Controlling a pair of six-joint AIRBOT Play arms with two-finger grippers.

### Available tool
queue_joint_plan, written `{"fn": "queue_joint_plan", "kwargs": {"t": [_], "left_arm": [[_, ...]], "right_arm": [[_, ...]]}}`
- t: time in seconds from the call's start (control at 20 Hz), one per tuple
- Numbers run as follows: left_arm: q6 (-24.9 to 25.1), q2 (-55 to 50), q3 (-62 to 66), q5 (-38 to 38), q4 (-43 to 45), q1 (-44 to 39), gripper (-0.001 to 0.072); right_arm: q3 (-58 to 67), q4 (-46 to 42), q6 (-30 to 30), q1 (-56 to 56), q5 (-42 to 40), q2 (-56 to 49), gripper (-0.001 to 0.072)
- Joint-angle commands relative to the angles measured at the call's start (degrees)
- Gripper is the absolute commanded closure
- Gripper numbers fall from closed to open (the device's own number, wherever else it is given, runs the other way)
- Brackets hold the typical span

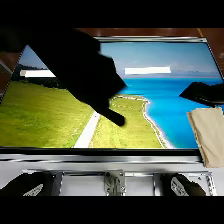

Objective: Fold the shirts.

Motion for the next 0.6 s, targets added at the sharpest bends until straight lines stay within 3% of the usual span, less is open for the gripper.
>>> {"fn": "queue_joint_plan", "kwargs": {"t": [0.0, 0.15, 0.3, 0.55], "left_arm": [[-2.40, 2.75, -3.58, -3.87, 0.26, -8.87, 0.0669], [-5.46, 1.64, -15.45, -2.91, 0.22, -13.00, 0.0669], [-8.85, -0.22, -28.94, 6.12, -1.60, -17.00, 0.0669], [-8.74, -8.31, -36.83, 18.67, -11.78, -20.11, 0.0668]], "right_arm": [[0.02, -0.52, -0.39, -0.02, -0.28, 10.01, 0.0029], [0.02, -1.42, 0.55, -0.02, 4.50, 12.61, 0.0029], [-1.62, -1.53, 1.49, 1.55, 7.13, 12.61, 0.0029], [-10.75, -2.14, 2.93, 8.04, 1.53, 12.61, 0.0029]]}}
